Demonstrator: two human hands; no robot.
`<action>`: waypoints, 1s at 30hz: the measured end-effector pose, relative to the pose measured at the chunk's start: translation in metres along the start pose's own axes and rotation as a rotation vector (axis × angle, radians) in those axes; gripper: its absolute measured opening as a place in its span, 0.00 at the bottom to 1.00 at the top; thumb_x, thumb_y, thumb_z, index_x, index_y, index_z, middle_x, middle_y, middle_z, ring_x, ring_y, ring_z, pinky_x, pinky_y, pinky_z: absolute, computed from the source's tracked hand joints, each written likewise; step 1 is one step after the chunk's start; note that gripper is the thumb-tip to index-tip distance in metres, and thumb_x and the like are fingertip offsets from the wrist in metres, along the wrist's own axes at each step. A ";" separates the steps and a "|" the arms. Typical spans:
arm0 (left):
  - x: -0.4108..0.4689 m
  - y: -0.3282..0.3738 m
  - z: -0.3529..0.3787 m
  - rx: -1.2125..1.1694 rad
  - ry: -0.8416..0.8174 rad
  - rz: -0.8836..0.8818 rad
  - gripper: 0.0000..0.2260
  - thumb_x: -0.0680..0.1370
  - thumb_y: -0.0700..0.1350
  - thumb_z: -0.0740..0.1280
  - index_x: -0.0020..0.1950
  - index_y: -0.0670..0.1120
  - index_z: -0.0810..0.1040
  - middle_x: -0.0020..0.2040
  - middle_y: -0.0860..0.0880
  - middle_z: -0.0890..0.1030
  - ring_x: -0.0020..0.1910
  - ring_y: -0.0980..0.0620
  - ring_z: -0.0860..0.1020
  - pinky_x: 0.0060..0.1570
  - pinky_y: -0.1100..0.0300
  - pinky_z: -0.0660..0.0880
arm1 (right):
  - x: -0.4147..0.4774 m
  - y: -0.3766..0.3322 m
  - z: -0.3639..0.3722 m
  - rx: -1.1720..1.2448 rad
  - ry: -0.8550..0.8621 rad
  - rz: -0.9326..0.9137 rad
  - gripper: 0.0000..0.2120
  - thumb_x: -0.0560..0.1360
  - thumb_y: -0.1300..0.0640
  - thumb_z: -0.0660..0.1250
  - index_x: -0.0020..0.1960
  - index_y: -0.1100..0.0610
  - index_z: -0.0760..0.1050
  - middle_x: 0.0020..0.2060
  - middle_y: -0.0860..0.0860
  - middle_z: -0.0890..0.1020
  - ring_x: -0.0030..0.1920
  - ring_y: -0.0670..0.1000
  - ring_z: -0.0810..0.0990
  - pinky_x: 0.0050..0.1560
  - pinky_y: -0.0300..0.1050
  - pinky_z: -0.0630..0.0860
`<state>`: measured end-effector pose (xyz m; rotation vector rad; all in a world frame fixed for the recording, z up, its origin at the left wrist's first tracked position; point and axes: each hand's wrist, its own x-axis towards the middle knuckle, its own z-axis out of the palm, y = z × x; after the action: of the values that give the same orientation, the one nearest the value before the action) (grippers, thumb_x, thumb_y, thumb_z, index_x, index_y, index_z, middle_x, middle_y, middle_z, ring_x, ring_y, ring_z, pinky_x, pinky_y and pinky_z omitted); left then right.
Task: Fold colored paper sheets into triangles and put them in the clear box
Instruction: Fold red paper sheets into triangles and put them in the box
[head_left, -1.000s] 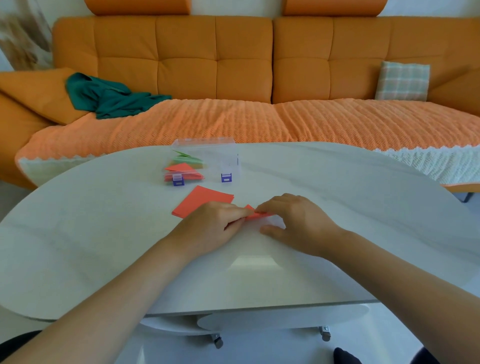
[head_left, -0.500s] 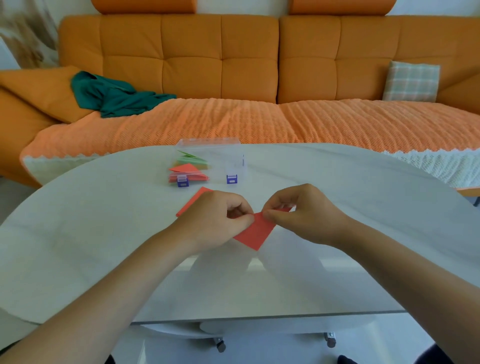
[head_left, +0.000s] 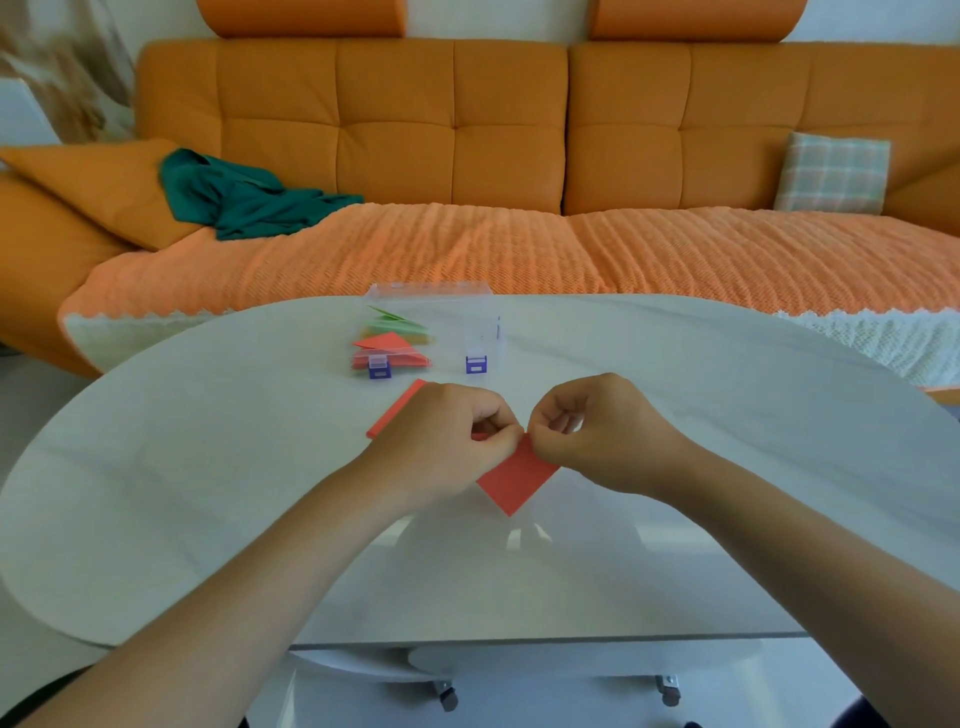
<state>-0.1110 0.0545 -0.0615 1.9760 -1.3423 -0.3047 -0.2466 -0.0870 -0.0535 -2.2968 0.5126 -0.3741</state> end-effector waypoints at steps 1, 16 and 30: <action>0.000 -0.001 -0.002 0.007 0.001 -0.004 0.08 0.77 0.47 0.70 0.38 0.54 0.83 0.38 0.59 0.83 0.41 0.58 0.81 0.42 0.60 0.77 | 0.001 0.001 -0.001 -0.018 0.004 0.004 0.06 0.70 0.55 0.70 0.36 0.48 0.82 0.33 0.43 0.84 0.37 0.46 0.82 0.43 0.46 0.82; 0.001 -0.006 -0.016 -0.064 0.047 -0.076 0.07 0.79 0.47 0.70 0.41 0.50 0.83 0.36 0.54 0.83 0.35 0.50 0.82 0.40 0.51 0.79 | 0.008 0.009 0.001 0.062 0.057 -0.046 0.04 0.77 0.53 0.69 0.47 0.47 0.83 0.41 0.41 0.84 0.43 0.40 0.80 0.46 0.30 0.73; 0.000 0.010 -0.013 0.255 0.033 -0.049 0.07 0.76 0.53 0.66 0.41 0.57 0.83 0.36 0.60 0.82 0.40 0.58 0.79 0.35 0.60 0.75 | 0.007 0.002 0.004 -0.065 0.026 -0.134 0.06 0.76 0.54 0.69 0.42 0.47 0.83 0.39 0.39 0.84 0.45 0.41 0.81 0.48 0.36 0.78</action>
<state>-0.1107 0.0577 -0.0459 2.2162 -1.3688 -0.1271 -0.2392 -0.0891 -0.0572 -2.3989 0.3897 -0.4592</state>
